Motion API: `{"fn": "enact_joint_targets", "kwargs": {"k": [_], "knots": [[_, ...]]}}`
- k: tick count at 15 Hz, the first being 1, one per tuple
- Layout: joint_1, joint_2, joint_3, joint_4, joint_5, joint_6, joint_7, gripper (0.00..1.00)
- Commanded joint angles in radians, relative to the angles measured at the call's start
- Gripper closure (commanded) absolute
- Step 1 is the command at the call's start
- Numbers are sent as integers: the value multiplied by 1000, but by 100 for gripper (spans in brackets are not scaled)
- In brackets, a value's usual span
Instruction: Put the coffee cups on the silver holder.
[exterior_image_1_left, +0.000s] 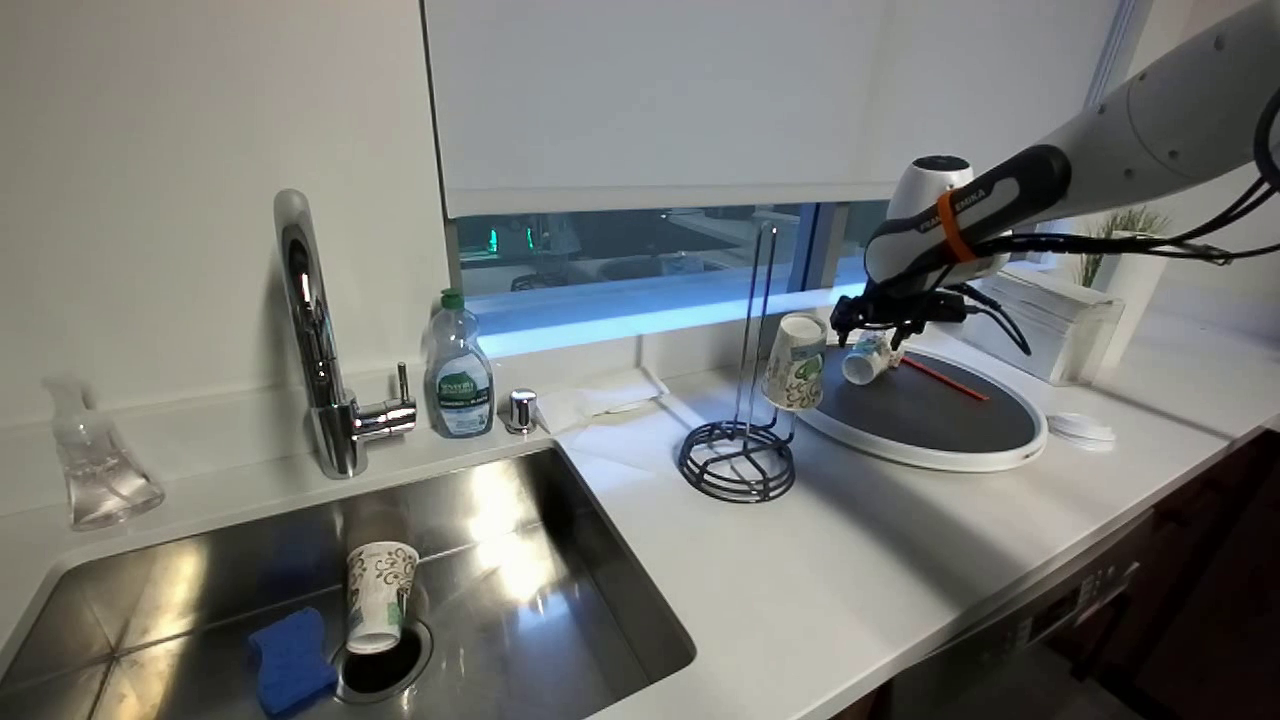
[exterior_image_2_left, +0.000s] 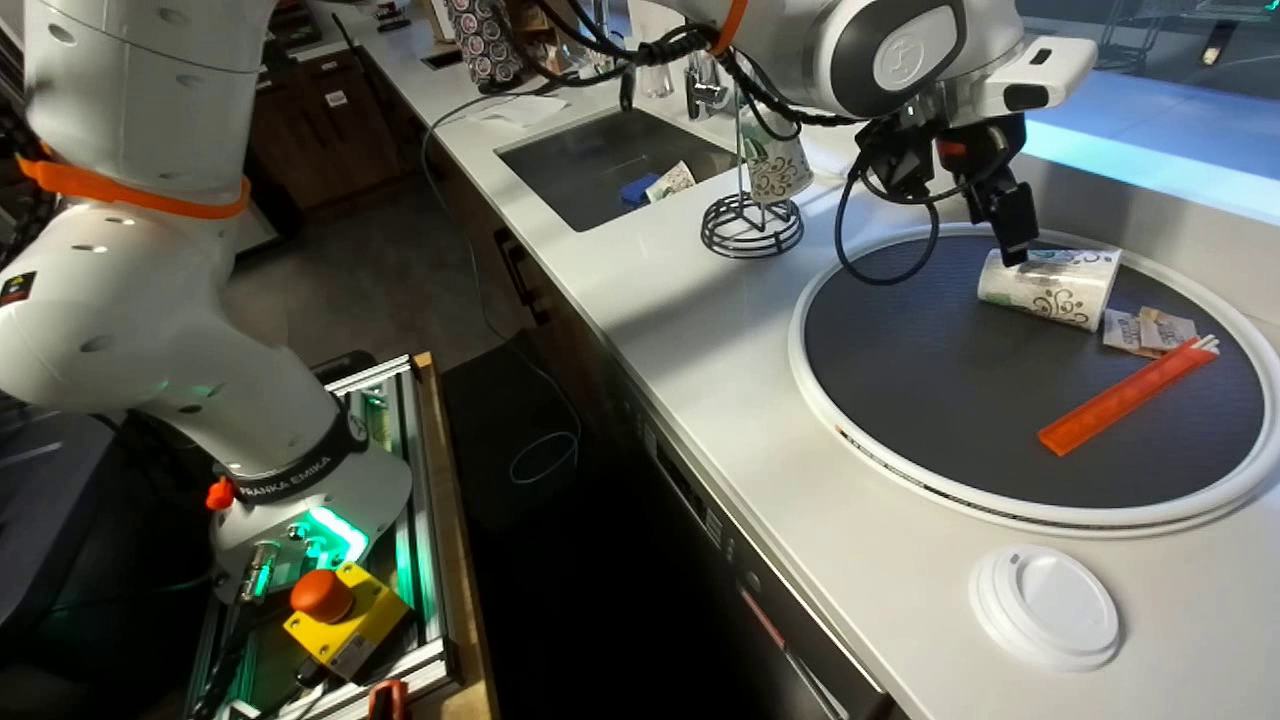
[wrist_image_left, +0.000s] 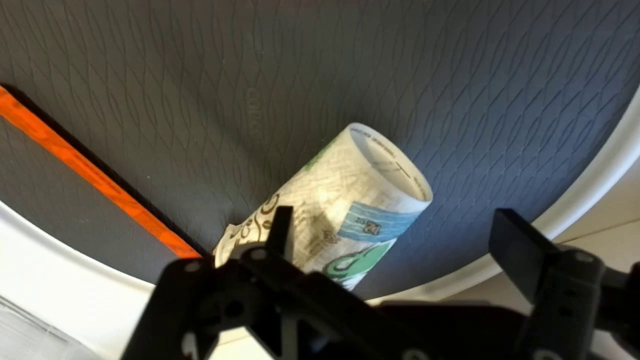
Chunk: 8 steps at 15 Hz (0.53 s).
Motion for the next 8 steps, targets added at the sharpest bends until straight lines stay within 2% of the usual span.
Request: {"fn": "enact_joint_targets", "kwargs": {"k": [1,8], "knots": [[-3,40,-9,64,-27,-37,-68,0],[-15,19,8,67,-68,-74,-274,0]]}}
